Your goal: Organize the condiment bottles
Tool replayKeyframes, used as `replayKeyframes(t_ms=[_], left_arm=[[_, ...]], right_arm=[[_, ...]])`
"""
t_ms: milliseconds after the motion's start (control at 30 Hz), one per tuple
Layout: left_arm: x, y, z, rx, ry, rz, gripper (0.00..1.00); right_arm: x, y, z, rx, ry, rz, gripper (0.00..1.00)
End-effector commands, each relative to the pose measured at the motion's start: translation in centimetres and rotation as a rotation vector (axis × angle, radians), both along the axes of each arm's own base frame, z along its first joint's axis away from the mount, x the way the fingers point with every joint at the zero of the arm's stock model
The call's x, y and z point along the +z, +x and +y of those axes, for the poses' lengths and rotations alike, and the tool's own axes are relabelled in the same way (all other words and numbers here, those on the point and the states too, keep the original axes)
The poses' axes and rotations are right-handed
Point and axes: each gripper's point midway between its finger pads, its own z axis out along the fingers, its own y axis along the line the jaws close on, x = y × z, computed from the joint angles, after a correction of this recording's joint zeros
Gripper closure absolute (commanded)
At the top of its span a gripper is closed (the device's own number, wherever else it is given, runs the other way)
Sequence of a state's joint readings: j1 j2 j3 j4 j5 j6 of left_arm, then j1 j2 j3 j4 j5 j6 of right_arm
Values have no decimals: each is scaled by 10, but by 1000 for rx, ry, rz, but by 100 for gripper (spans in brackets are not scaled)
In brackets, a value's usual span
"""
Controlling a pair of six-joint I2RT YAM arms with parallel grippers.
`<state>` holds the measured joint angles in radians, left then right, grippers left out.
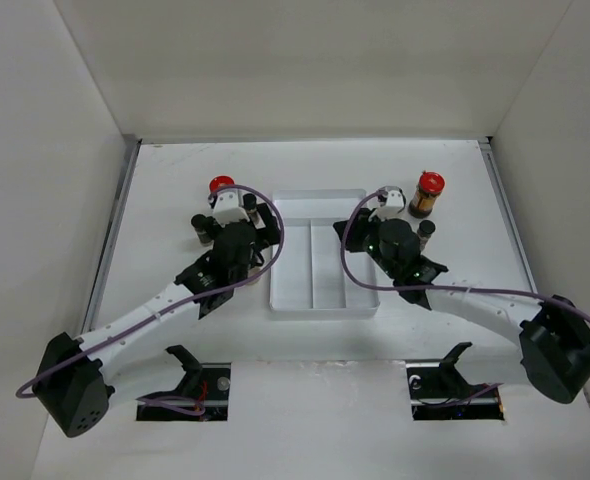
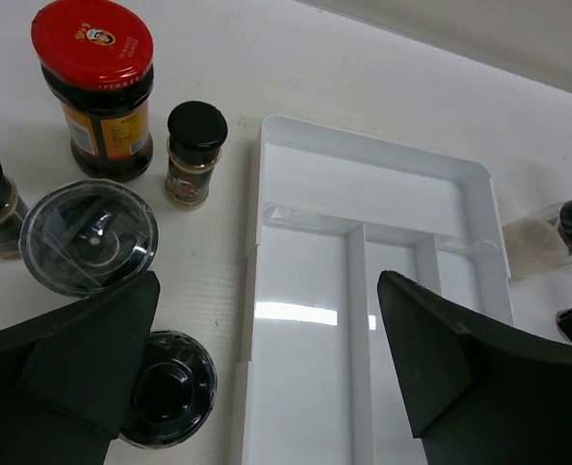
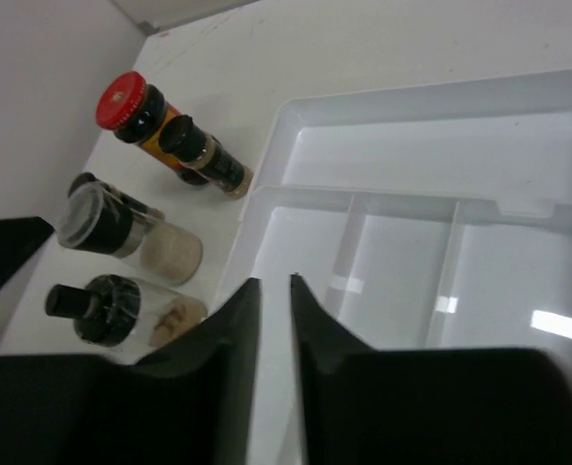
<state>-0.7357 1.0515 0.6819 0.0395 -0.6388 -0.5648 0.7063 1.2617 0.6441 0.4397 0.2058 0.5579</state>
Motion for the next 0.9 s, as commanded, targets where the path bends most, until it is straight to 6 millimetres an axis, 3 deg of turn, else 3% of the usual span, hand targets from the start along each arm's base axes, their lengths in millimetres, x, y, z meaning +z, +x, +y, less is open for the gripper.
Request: replayKeyframes(t_ms=[0,67,200,367,533,600,667,767,867], left_arm=[[27,0,-5,-10,-76,-88,0],[29,-1,-10,-28,-94,-99,0],[32,-3,-23,-60,-112,-109,0],[30,-18,-28,-98,-193,-145,0],[26,-29,-39,-187,-228,-161,0],[23,-32,-45,-225,-244,-174,0],[22,-35,-50,-260,-249,-187,0],[24,-38,-52,-286,-247,-202,0],[25,-39,-51,-291,-244,-214,0]], right_arm=[[47,2,-5,-22,34,-93,85],[62,-1,-11,-34,31,-116,95],[76,-3,-38,-129,-22,-52,98],[77,4,-103,-354,-159,38,95],[63,22,-174,-573,-232,128,90],[53,32,-198,-634,-232,162,84],[44,41,-209,-655,-236,188,76],[35,58,-202,-607,-269,197,52],[26,72,-183,-543,-330,194,32]])
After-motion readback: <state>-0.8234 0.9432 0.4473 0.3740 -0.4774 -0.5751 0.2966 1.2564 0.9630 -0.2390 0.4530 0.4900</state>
